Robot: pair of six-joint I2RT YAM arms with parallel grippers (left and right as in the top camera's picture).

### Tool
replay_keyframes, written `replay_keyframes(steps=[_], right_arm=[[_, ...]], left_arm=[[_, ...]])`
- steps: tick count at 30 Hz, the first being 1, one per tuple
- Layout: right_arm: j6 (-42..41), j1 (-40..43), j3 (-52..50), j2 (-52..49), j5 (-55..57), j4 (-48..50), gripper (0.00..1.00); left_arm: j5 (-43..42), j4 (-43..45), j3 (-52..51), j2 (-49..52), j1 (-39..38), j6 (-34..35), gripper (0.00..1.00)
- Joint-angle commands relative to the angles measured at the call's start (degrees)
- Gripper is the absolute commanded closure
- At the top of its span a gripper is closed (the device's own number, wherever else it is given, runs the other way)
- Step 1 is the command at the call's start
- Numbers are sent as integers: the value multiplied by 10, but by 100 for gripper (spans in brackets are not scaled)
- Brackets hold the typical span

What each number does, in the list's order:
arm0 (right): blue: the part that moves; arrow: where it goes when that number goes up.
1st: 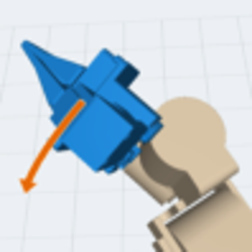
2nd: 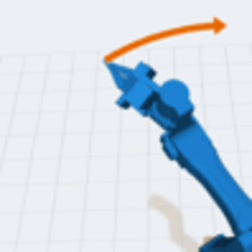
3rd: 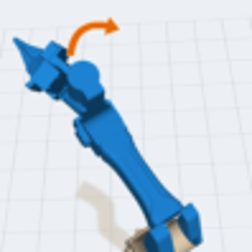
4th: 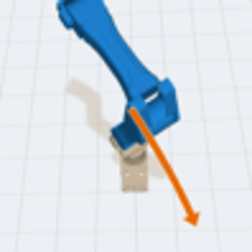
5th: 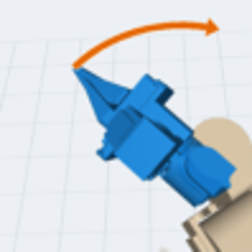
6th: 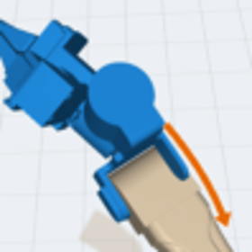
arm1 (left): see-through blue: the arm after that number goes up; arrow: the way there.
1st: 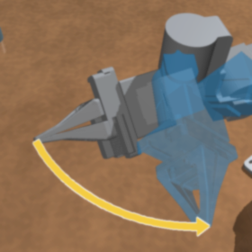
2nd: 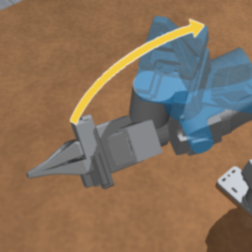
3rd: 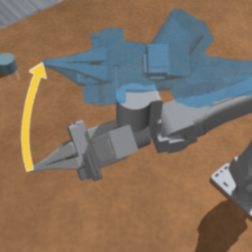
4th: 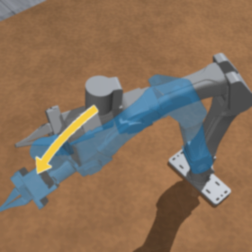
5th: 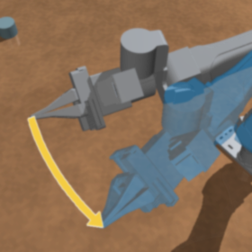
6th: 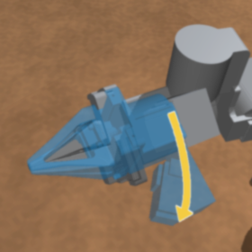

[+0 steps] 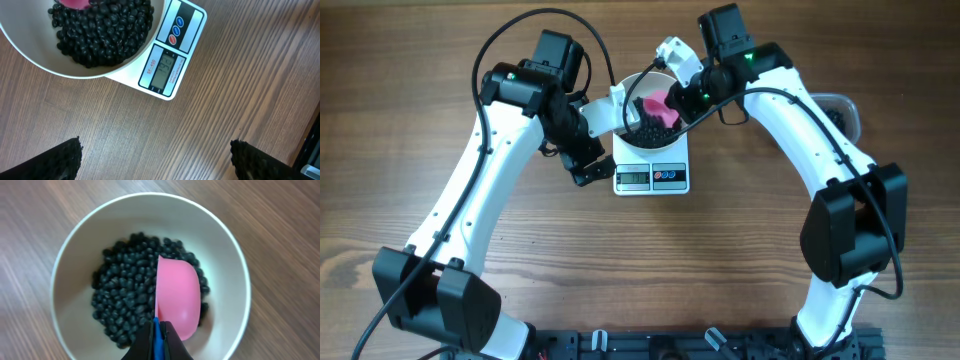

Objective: Scoop item into bowl and weigh 150g on scale

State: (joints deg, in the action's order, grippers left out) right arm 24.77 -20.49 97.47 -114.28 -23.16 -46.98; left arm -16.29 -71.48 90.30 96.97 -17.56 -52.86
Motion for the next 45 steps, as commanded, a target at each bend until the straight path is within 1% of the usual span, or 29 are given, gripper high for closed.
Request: replay_keyframes(steps=[1, 6, 8, 13, 22, 24, 29, 32, 40, 45], right_arm=[[-26, -3, 3, -7, -74, -3, 96], [-58, -3, 3, -7, -113, -5, 96], [-86, -3, 3, -7, -115, -9, 96], [-115, -3, 3, -7, -118, -37, 96], [-115, 3, 3, -7, -207, -39, 96], [-130, 10, 3, -7, -222, -38, 96], [-159, 27, 3, -7, -224, -35, 96], [-160, 39, 3, -7, -241, -30, 96], [-159, 67, 3, -7, -242, -14, 96], [-160, 93, 3, -7, -326, 31, 96]], left_arm=[[-1, 2, -4, 8, 1, -7, 0], [-1, 2, -4, 8, 1, -7, 0], [-1, 2, -4, 8, 1, -7, 0], [-1, 2, -4, 8, 1, -7, 0], [-1, 2, -4, 8, 1, -7, 0], [-1, 2, -4, 8, 1, -7, 0], [-1, 2, -4, 8, 1, -7, 0], [-1, 2, -4, 8, 1, -7, 0], [-1, 2, -4, 8, 1, -7, 0], [-1, 2, -4, 8, 1, -7, 0]])
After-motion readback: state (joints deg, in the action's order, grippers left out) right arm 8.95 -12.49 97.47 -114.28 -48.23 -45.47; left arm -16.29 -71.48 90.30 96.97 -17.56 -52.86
